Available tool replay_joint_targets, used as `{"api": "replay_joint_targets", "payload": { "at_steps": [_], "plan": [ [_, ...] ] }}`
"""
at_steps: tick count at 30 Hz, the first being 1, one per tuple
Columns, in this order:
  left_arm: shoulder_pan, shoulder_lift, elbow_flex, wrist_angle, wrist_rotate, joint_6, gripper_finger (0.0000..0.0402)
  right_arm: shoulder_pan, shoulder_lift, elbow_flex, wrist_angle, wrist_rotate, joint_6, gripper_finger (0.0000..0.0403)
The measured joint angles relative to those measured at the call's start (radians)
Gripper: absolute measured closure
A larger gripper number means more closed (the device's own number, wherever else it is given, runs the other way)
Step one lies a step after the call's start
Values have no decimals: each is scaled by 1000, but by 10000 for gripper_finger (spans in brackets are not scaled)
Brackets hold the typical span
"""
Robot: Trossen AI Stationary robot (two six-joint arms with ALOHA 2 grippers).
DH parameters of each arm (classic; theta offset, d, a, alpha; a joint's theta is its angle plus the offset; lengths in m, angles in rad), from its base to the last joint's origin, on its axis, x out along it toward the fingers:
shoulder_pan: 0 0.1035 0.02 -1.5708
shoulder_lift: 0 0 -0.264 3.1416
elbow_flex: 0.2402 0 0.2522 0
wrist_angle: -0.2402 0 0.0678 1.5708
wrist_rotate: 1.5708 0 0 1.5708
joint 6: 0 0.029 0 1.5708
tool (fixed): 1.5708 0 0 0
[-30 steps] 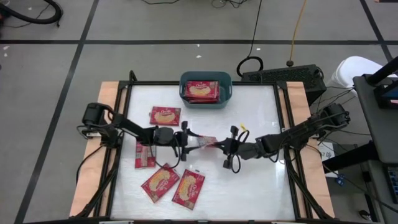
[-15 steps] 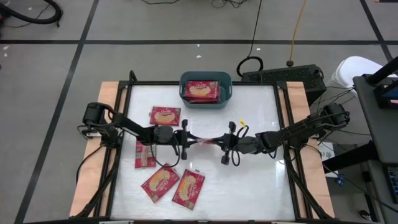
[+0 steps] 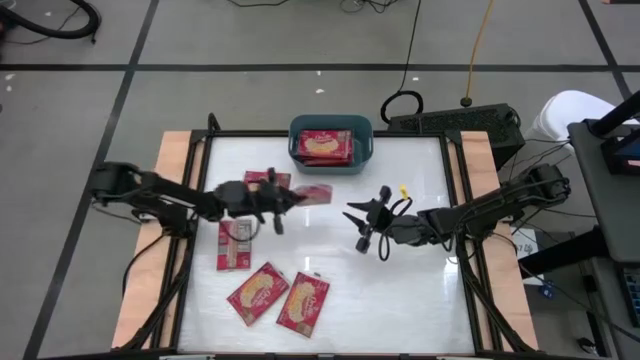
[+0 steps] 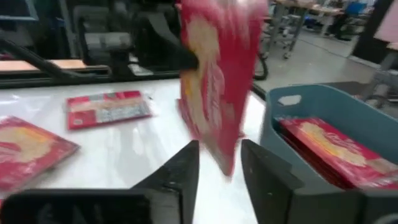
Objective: Sort popcorn bags into baskets
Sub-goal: Put the red popcorn bag into the green bin
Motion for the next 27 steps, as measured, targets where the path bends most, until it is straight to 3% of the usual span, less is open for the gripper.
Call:
{"api": "replay_joint_targets", "payload": {
  "at_steps": [3, 7, 12, 16, 20, 27],
  "plan": [
    [14, -87, -64, 0, 2, -16, 373, -9, 9, 0, 34, 9, 10, 264],
    [14, -141, -144, 189, 48, -40, 387, -39, 41, 0, 89, 0, 65, 244],
    [3, -129, -208, 384, 83, -75, 385, -88, 101, 0, 230, -151, 90, 222],
    [-14, -128, -208, 401, 83, -70, 367, -121, 182, 0, 419, -254, 75, 206],
    [-25, -128, -198, 406, 83, -56, 375, -146, 261, 0, 570, -307, 57, 194],
    [-28, -128, -185, 405, 83, -53, 383, -172, 373, 0, 753, -309, 24, 191]
  ]
}}
